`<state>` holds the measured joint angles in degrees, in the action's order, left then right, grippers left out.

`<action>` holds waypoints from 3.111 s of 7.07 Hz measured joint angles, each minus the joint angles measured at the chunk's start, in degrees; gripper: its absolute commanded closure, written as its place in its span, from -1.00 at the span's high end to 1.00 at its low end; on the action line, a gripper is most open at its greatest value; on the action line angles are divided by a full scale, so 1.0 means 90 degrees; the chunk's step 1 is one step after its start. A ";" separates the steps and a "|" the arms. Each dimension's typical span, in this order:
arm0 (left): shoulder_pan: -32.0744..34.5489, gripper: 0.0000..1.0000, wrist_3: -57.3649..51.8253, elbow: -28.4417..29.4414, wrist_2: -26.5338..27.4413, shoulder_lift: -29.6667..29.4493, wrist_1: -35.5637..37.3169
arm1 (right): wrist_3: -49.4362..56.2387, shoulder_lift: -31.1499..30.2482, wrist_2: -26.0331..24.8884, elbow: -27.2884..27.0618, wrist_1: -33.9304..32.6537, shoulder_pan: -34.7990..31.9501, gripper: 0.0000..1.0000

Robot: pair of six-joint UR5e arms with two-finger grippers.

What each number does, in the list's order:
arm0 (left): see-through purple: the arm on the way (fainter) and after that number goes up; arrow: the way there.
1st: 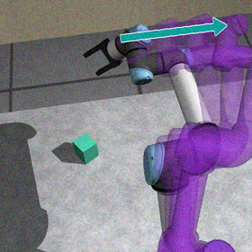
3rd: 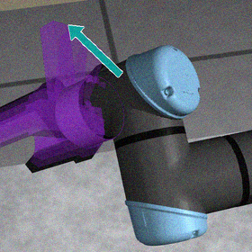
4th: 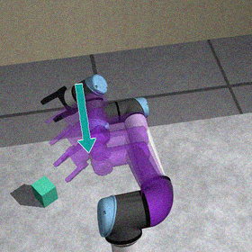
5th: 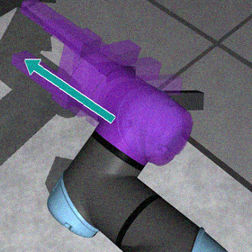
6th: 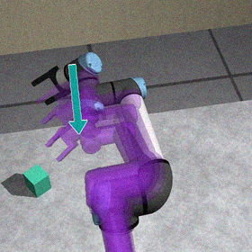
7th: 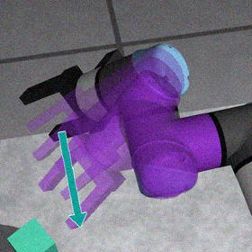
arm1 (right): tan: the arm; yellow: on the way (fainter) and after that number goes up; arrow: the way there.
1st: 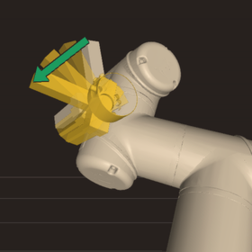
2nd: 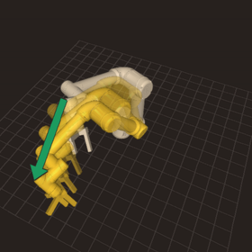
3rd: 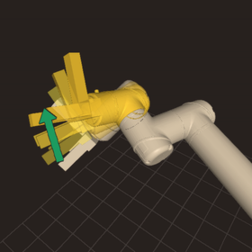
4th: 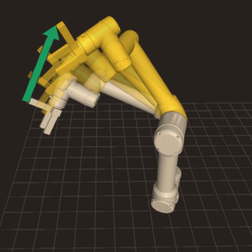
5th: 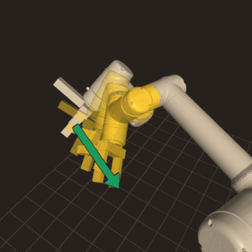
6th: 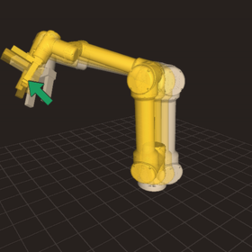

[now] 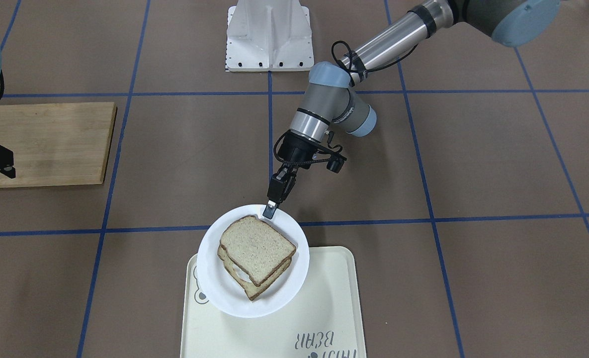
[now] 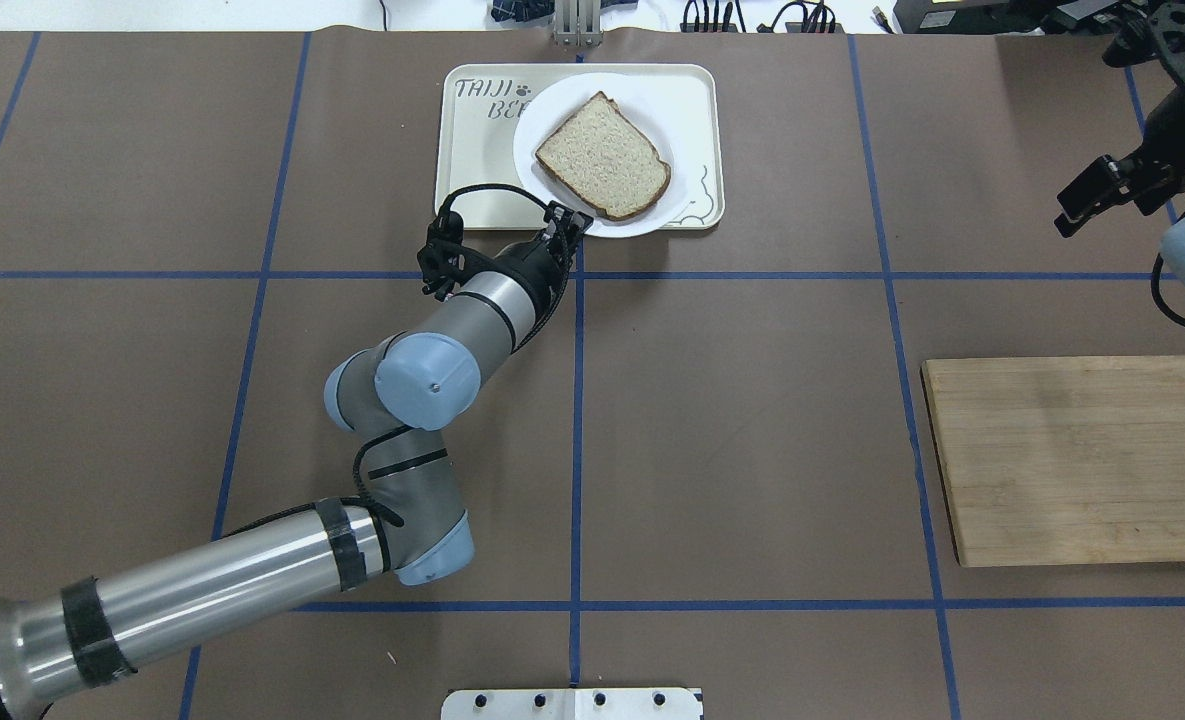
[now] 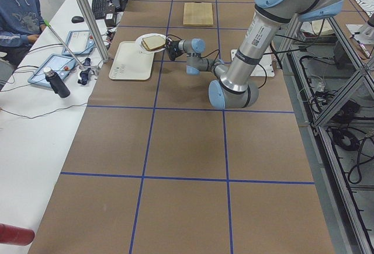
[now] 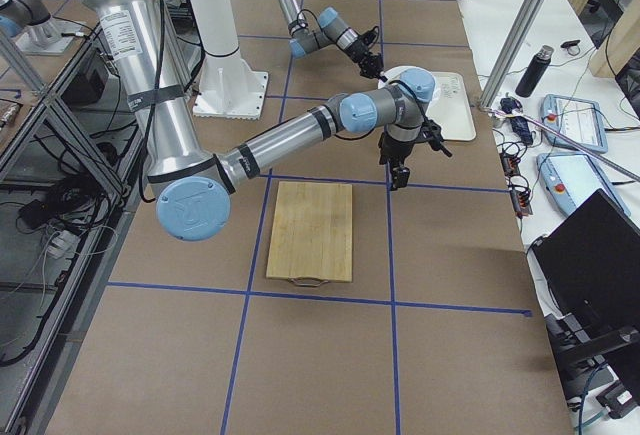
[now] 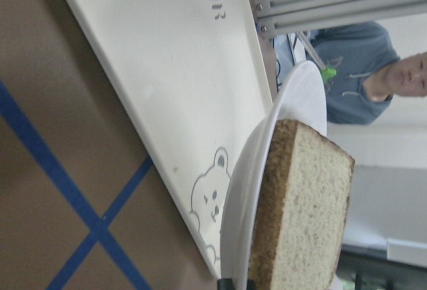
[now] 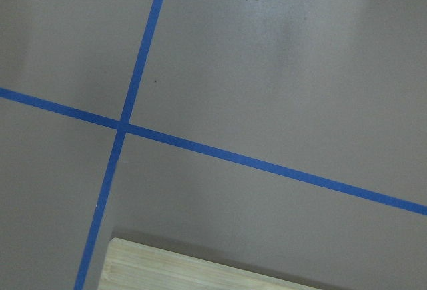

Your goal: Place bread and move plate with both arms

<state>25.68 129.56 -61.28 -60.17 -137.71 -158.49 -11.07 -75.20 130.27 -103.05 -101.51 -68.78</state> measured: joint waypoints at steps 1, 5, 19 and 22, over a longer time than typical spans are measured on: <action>0.0042 -1.00 0.0437 0.0361 0.0341 -0.0247 0.0344 | -0.0005 -0.0112 0.0015 -0.0129 0.0000 -0.0001 1.00; 0.0177 0.33 0.1648 0.1556 0.0620 -0.1067 0.0884 | -0.0020 -0.0167 0.0057 -0.0160 0.0000 0.0005 1.00; 0.1679 0.87 -0.0105 -0.2195 -0.2826 0.1736 0.0984 | -0.0012 -0.0101 0.0003 0.0057 0.0049 0.0051 1.00; 0.2538 0.88 -0.2363 -0.2854 -0.3720 0.3038 0.0925 | -0.0061 -0.0138 -0.0017 0.0069 0.0074 0.0054 1.00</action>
<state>48.52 108.30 -86.96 -93.64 -110.37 -150.17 -11.62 -76.45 130.12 -102.42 -100.85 -68.30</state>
